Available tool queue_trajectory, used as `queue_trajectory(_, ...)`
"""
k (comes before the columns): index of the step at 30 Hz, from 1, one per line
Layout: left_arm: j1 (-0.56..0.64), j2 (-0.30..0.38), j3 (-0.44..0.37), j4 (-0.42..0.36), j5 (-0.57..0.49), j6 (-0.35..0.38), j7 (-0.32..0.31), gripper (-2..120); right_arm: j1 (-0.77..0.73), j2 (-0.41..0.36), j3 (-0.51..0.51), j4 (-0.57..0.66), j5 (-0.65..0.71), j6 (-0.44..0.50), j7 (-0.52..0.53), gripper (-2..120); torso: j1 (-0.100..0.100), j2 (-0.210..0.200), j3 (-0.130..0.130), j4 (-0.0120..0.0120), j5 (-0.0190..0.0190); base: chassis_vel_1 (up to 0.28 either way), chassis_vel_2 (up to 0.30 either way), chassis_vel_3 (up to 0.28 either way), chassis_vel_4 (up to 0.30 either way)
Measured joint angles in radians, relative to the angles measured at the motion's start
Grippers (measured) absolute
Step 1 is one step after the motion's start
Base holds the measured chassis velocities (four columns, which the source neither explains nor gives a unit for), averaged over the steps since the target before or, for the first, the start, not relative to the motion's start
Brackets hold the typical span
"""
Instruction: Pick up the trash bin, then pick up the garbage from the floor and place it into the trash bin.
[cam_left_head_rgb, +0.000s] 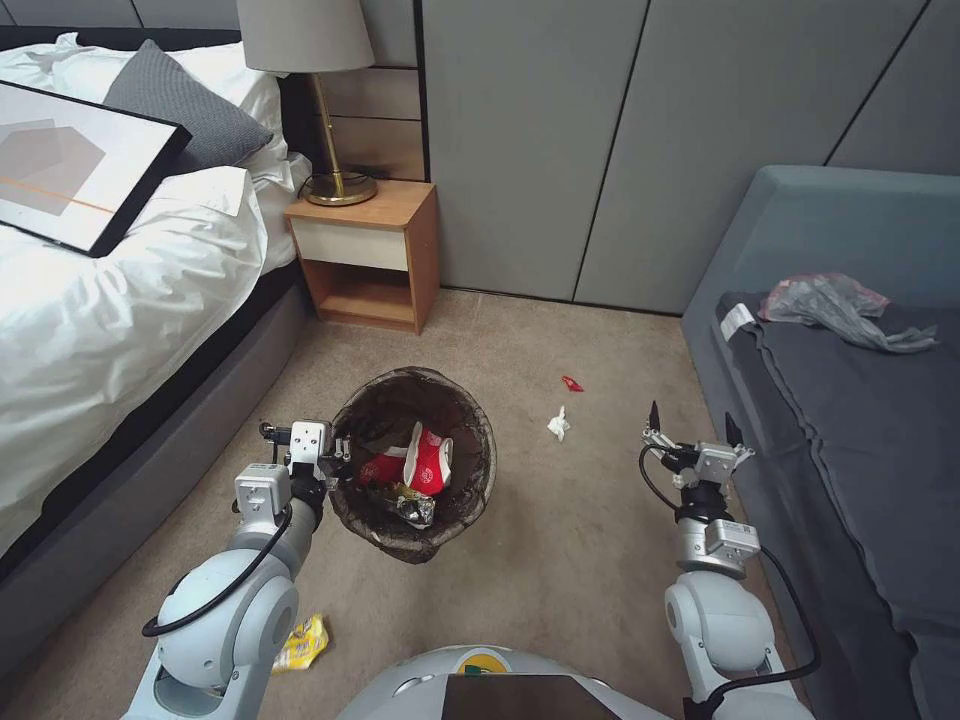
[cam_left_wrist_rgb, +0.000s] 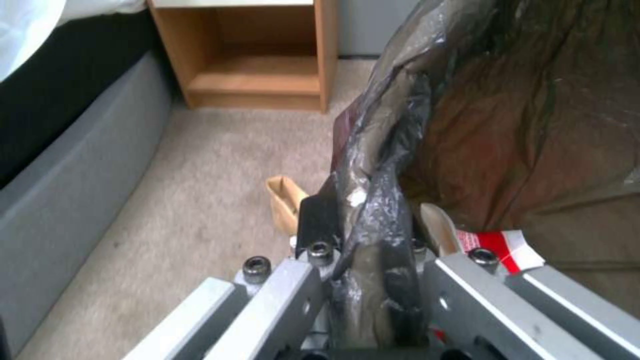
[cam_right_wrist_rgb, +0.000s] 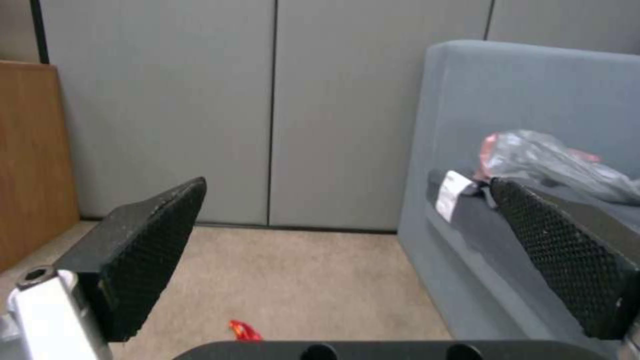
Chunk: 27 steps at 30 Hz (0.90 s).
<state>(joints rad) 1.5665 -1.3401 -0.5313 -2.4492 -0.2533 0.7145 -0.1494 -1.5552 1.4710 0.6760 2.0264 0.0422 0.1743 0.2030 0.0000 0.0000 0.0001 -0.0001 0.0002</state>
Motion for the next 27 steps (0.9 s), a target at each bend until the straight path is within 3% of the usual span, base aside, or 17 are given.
queue_trajectory(27,0.000,-0.007,-0.008,0.008,0.008,-0.003,0.003,0,0.011,-0.004,-0.007,-0.015,0.005,-0.007,0.005,100,0.000,0.000,0.000,0.0002,0.0000,-0.172,0.171,0.165,-0.172)
